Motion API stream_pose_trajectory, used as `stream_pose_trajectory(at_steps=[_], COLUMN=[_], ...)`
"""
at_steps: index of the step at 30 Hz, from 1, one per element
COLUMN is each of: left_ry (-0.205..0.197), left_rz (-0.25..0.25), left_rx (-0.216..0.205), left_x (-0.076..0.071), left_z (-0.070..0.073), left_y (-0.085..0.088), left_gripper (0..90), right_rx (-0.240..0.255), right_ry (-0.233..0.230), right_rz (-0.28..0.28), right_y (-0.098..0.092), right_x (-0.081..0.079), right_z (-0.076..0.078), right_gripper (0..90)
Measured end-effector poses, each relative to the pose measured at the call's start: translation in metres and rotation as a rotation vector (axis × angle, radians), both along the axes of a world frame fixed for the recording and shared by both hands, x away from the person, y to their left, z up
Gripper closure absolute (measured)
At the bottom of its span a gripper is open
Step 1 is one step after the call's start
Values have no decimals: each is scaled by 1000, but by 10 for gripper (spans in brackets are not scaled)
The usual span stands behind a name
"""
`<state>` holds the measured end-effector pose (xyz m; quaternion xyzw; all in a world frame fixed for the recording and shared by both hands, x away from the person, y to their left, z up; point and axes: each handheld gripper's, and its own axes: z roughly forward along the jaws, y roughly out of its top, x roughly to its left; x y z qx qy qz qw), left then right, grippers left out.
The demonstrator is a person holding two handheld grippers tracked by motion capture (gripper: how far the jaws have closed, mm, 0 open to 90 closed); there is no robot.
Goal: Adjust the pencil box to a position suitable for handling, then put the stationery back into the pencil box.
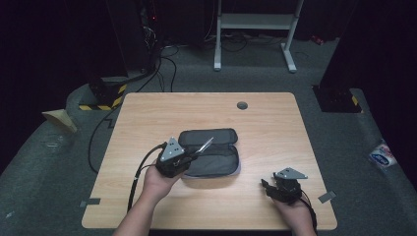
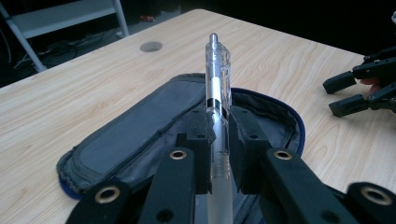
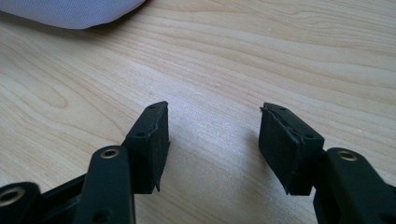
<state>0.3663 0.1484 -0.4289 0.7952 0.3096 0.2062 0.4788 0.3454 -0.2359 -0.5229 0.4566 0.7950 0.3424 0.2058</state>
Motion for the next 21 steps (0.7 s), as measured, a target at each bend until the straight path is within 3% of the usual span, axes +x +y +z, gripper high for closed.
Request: stream_pose_trajectory(at_steps=[9, 13, 17, 21], left_ry=[8, 14, 49, 90], left_rz=[-36, -55, -79, -108], left_rx=[8, 33, 43, 79], left_x=[6, 8, 17, 26], left_z=[-7, -10, -15, -25], left_y=[-17, -24, -31, -37], left_gripper=[789, 789, 789, 789], right_rx=[1, -1, -3, -6], right_ry=[1, 0, -3, -3], right_rz=[5, 10, 19, 17], right_y=[1, 1, 1, 1], right_x=[2, 1, 1, 1], right_z=[0, 0, 0, 0], right_gripper=[426, 425, 420, 420])
